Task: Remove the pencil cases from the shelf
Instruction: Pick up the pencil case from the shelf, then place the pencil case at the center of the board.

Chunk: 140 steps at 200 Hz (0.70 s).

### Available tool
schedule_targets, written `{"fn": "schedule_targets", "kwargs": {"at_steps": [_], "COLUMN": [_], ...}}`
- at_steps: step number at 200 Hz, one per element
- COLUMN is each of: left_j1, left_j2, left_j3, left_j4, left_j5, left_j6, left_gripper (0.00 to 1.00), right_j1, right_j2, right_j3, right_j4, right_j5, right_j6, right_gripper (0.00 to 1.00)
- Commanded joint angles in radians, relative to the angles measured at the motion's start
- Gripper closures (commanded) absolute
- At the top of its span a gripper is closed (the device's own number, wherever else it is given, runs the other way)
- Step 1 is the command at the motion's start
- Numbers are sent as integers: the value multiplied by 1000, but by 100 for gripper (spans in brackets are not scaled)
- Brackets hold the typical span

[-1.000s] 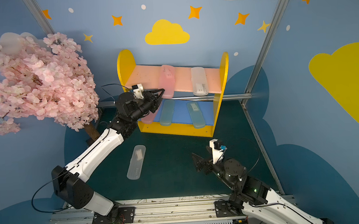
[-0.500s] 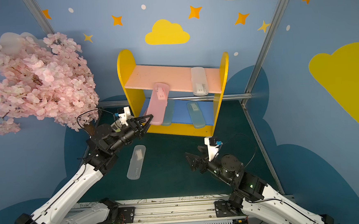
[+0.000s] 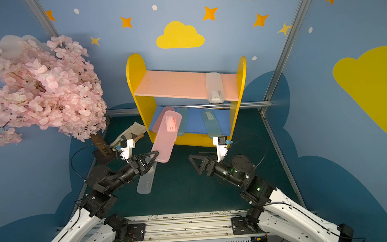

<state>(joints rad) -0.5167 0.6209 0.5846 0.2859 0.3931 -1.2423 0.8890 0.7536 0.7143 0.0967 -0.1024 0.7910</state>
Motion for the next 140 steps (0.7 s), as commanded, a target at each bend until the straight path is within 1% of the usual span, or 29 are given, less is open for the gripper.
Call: {"fn": "schedule_targets", "kwargs": {"at_steps": [1,45,90,140], "left_j1": [-15,-50,-75,-88], "left_j2": [-54,-62,-66,-62], "left_j3": [-15,-25,-23,-24], "left_j4": [42,69,69,90], "left_j5": [19,44,43,45], "left_j6": [40,52,69,77], "left_gripper": [97,97,97,97], "right_j1": [-13,-18,-18,-18], "right_j2": [46,160,225,294], "right_j3": [30,65,91,141], "right_j4": [145,281,368,422], "right_j5": [-95,-178,-198,-232], "right_j6": [87,163,199,213], "right_gripper": [11,17,22,34]}}
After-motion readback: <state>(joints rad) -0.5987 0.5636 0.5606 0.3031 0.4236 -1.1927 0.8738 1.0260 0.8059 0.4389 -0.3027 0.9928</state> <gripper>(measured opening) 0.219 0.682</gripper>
